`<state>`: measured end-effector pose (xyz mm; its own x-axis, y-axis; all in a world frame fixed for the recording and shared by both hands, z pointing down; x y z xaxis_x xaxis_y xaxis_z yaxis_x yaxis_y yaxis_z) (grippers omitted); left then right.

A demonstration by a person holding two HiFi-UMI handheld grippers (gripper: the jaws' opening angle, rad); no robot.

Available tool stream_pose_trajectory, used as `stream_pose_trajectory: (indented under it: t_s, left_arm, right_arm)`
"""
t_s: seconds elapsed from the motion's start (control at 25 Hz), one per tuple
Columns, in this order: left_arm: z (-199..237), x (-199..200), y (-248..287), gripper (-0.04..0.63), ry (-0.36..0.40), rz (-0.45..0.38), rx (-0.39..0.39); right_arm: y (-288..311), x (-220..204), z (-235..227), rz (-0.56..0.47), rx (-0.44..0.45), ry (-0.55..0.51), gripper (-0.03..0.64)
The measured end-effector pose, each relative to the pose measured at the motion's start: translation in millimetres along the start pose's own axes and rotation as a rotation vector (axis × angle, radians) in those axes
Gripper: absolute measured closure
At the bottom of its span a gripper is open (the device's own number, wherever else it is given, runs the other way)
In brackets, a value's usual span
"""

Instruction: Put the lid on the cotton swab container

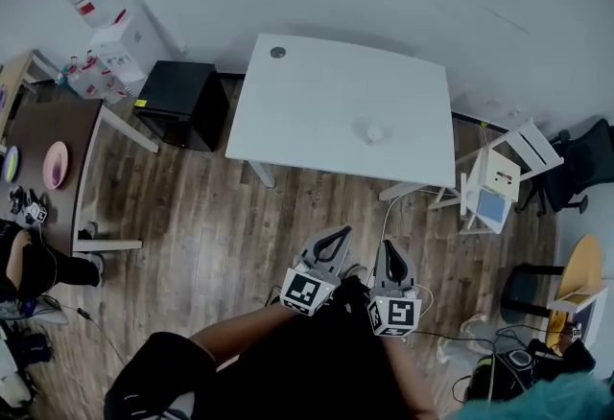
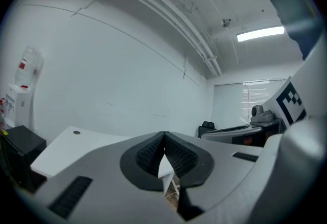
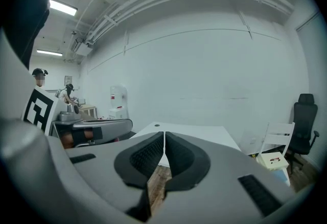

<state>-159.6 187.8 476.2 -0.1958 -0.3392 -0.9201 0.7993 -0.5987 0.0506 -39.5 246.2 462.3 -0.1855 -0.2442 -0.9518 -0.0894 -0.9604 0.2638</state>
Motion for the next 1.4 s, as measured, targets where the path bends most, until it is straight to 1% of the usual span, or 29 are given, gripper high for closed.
stream_pose_trajectory:
  t_s: [0.12, 0.24, 0.36, 0.44, 0.56, 0.72, 0.84, 0.96, 1.08, 1.16, 1.28, 1.4]
  left_arm:
    - [7.7, 6.7, 10.6, 0.583, 0.032, 0.008, 0.003]
    - [14.6, 7.2, 16.8, 0.583, 0.018, -0.007, 0.023]
    - [21.2, 8.2, 25.5, 0.583, 0.033, -0.001, 0.038]
    - [26.9, 7.7, 30.3, 0.583, 0.030, 0.000, 0.053]
    - [39.0, 14.7, 51.4, 0.583, 0.032, -0.014, 0.077]
    - [65.3, 24.7, 87.2, 0.583, 0.027, -0.028, 0.105]
    - [78.4, 26.3, 115.8, 0.583, 0.018, -0.011, 0.112]
    - [90.0, 25.3, 151.9, 0.583, 0.024, 0.021, 0.118]
    - [105.5, 18.3, 188.3, 0.583, 0.011, 0.064, 0.120]
    - [116.1, 13.0, 210.0, 0.583, 0.007, 0.101, 0.135]
    - [131.6, 8.2, 240.6, 0.583, 0.015, 0.142, 0.174]
    - [150.3, 10.1, 261.5, 0.582, -0.002, 0.148, 0.229]
  right_arm:
    - [9.3, -0.2, -8.5, -0.010, -0.011, 0.016, 0.583]
    - [20.7, 0.1, -14.4, -0.021, -0.013, 0.027, 0.583]
    - [33.8, 6.0, -23.1, -0.042, -0.012, 0.027, 0.583]
    - [43.9, 10.0, -30.2, -0.058, -0.004, 0.037, 0.583]
    - [68.0, 13.3, -51.1, -0.074, 0.015, 0.076, 0.583]
    - [113.7, 11.6, -75.0, -0.061, 0.035, 0.068, 0.583]
    - [141.6, 10.1, -91.0, -0.050, 0.054, 0.087, 0.583]
    - [169.2, -0.4, -110.0, -0.034, 0.068, 0.102, 0.583]
    - [196.7, -11.5, -136.4, 0.001, 0.041, 0.184, 0.583]
    - [217.0, -12.9, -153.5, 0.015, 0.044, 0.212, 0.583]
    - [253.0, -15.9, -175.4, 0.018, 0.097, 0.169, 0.583]
    - [289.3, -30.2, -186.9, 0.039, 0.162, 0.117, 0.583]
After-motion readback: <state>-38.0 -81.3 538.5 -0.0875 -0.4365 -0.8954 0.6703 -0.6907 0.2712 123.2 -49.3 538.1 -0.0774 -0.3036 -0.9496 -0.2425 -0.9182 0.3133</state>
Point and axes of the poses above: the fingertips, and each gripper's own axes: y forward along the fingers, z to its left, x out of its top, the point moved 5 cm from there along -y, backward along the fingers, and after that the axes turned 10 degrees about -y, right-handed, at the moved point
